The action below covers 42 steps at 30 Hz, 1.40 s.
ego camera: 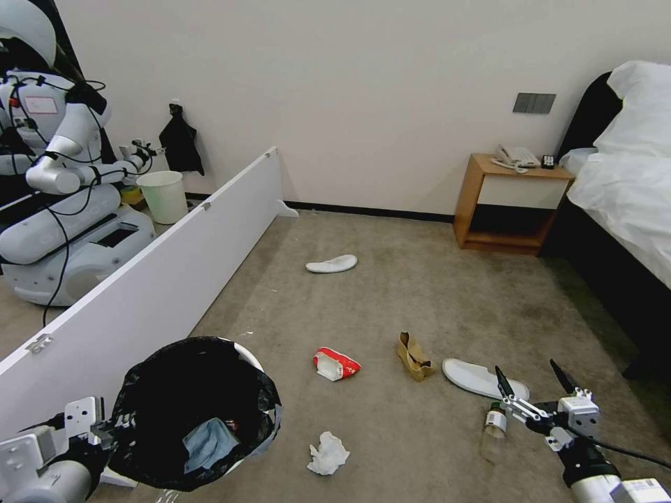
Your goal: Pick up the trash bin, then pick up the garbage from the floor and place it into the trash bin.
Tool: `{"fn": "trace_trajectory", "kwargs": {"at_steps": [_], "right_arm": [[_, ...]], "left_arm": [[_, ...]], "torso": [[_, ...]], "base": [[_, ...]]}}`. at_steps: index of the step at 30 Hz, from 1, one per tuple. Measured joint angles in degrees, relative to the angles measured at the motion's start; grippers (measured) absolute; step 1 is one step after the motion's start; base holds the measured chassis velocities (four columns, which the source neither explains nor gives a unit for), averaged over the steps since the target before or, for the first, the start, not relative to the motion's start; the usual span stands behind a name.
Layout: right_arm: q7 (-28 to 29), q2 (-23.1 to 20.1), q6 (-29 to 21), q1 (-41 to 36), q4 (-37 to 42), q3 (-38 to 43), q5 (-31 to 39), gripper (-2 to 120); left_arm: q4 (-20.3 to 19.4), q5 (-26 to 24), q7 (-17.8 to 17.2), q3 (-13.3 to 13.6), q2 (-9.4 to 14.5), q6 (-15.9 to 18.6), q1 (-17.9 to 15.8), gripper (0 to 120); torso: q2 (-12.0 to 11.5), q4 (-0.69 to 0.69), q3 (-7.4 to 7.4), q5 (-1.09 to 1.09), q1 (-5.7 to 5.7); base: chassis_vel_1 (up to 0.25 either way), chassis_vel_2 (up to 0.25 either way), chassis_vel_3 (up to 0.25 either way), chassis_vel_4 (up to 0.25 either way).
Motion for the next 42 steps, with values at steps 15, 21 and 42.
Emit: {"fn": "trace_trajectory", "kwargs": {"at_steps": [15,21,42], "right_arm": [[5.7,-0.9,-10.4,-1.2,2.9,-3.8,3.5,100],[6.1,-3.9,-20.8,0.2,4.0,-11.1,6.5,100],[12.6,-8.1,-29.9,21.3,-15.4,-43.4,10.8,100]], "left_arm": [[-0.3,-0.1,0.0,-0.1,-0.3,0.0,0.3,3],[-0.3,0.0,-0.2,0.0,-0.4,0.0,0.4,3],[-2.2,1.8,-2.0,0.7,-3.0,0.9,0.7,3]], "torso": [[0.0,-0.01,0.0,-0.02,0.0],[0.0,0.01,0.0,0.0,0.0],[0.0,0.0,0.0,-0.01,0.0]], "base": [[-0.013,0.01,0.011,-0.012],[0.0,0.0,0.0,0.0],[0.0,0.0,0.0,0.0]]}}
